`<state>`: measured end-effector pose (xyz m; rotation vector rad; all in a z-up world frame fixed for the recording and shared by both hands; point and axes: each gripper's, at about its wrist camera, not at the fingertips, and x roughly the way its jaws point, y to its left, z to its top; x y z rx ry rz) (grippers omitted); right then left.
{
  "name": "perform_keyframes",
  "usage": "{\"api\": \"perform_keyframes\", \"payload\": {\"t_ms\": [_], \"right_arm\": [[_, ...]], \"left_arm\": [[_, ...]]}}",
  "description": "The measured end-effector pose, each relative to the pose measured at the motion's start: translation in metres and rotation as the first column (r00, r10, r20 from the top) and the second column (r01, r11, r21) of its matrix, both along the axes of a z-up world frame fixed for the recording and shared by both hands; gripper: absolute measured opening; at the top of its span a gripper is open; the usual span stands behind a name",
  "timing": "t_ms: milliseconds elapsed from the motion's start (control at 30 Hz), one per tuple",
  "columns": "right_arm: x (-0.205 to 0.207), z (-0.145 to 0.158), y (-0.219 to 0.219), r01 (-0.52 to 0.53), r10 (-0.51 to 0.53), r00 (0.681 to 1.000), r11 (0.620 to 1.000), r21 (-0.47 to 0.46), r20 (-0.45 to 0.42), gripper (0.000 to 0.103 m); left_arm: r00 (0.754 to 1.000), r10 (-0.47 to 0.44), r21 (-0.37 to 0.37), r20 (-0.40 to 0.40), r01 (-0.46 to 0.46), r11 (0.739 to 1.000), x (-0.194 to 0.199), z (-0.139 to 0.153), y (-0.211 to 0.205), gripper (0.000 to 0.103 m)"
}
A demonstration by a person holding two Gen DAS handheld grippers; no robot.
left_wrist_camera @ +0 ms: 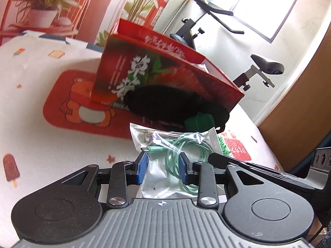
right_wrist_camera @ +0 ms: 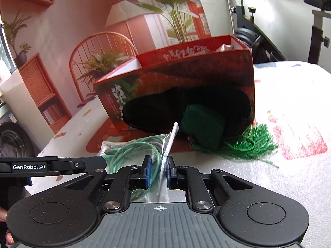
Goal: Organize soft objects
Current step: 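Lift the cable bag with both grippers and carry it over the box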
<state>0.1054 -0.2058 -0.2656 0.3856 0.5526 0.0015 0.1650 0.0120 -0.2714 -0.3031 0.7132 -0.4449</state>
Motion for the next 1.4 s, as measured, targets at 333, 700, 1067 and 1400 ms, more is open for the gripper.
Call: {"api": "perform_keyframes", "payload": {"t_ms": [333, 700, 1067, 1400], "right_arm": [[0.01, 0.04, -0.011, 0.006, -0.002, 0.994, 0.999, -0.038, 0.105, 0.013], [0.05, 0.094, -0.04, 0.03, -0.012, 0.979, 0.996, -0.082, 0.204, 0.013], [0.128, 0.106, -0.073, 0.018, -0.001, 0.981, 0.996, -0.086, 0.192, 0.013], [0.19, 0.075, -0.082, -0.002, 0.007, 0.995, 0.998, -0.059, 0.1, 0.013]], "left_arm": [[0.992, -0.031, -0.001, 0.125, 0.032, 0.999, 0.009, 0.046, -0.004, 0.034], [0.978, -0.043, -0.03, 0.205, 0.05, 0.998, 0.052, 0.093, -0.014, 0.034], [0.978, -0.018, -0.003, 0.209, 0.019, 1.0, 0.116, 0.105, -0.021, 0.034], [0.989, 0.013, 0.039, 0.146, -0.018, 0.999, 0.163, 0.087, -0.016, 0.034]]}}
